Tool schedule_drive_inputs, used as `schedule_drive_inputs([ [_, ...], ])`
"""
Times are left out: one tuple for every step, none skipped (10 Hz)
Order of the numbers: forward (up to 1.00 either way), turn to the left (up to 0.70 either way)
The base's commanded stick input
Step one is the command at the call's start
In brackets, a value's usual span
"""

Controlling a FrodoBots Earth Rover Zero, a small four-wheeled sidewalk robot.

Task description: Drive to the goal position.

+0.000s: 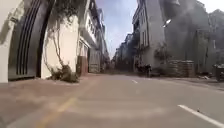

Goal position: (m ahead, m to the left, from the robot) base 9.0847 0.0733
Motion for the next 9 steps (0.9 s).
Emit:
schedule_drive_inputs([
  [1.0, -0.34],
  [1.0, -0.14],
  [1.0, 0.06],
  [1.0, 0.06],
  [1.0, 0.06],
  [1.0, 0.06],
  [1.0, 0.06],
  [1.0, 0.06],
  [1.0, 0.06],
])
